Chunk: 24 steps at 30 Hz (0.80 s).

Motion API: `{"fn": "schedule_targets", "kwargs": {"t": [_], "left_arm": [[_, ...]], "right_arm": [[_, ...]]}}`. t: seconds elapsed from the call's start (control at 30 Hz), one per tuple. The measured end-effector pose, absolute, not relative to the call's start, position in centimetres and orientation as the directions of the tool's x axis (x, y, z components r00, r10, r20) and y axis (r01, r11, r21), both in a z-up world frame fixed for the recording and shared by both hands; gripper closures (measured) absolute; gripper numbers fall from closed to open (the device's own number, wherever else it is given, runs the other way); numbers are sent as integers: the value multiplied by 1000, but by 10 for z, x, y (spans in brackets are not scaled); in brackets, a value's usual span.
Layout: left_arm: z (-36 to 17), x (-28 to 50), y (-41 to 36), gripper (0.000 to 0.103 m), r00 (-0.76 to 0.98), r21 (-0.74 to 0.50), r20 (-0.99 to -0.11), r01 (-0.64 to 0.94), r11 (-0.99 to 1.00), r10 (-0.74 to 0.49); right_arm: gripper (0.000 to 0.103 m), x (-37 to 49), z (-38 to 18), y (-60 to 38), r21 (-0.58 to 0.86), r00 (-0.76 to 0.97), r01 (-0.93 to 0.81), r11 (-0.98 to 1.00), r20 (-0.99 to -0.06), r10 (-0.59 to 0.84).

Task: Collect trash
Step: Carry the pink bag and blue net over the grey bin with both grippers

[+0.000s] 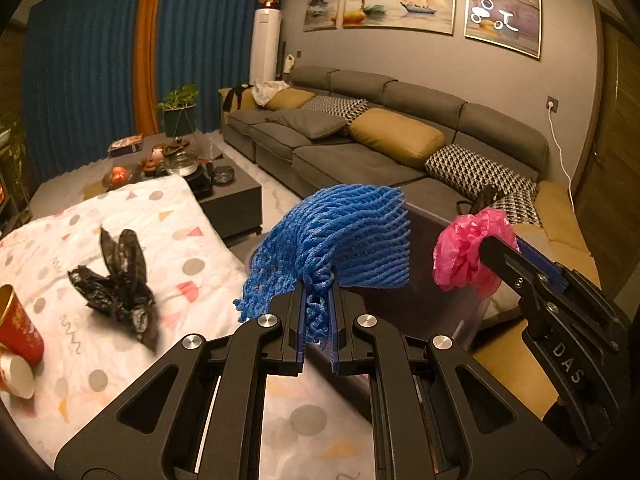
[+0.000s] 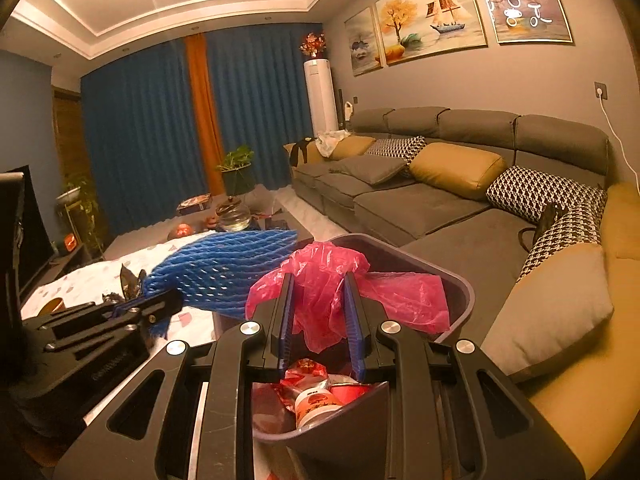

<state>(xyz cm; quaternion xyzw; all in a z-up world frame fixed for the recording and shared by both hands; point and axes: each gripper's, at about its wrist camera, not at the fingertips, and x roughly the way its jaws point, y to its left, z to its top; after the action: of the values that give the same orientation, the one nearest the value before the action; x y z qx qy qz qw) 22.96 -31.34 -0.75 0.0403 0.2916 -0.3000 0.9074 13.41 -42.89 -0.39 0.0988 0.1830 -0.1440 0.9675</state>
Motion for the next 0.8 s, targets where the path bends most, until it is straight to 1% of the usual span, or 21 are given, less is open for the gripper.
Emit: {"fn": "schedule_targets", "kwargs": {"t": [0.77,0.8], "left_arm": [[-28,252,-335,95,601,-141,-575,595,791,-555],[-29,253,-335,95,597,-144,-578,597,789,-557]], "right_arm": [[78,150,-7,-432,129,877,325,937,-410,-248],[76,151,-7,-433,128,877,326,937,-412,-249]]}}
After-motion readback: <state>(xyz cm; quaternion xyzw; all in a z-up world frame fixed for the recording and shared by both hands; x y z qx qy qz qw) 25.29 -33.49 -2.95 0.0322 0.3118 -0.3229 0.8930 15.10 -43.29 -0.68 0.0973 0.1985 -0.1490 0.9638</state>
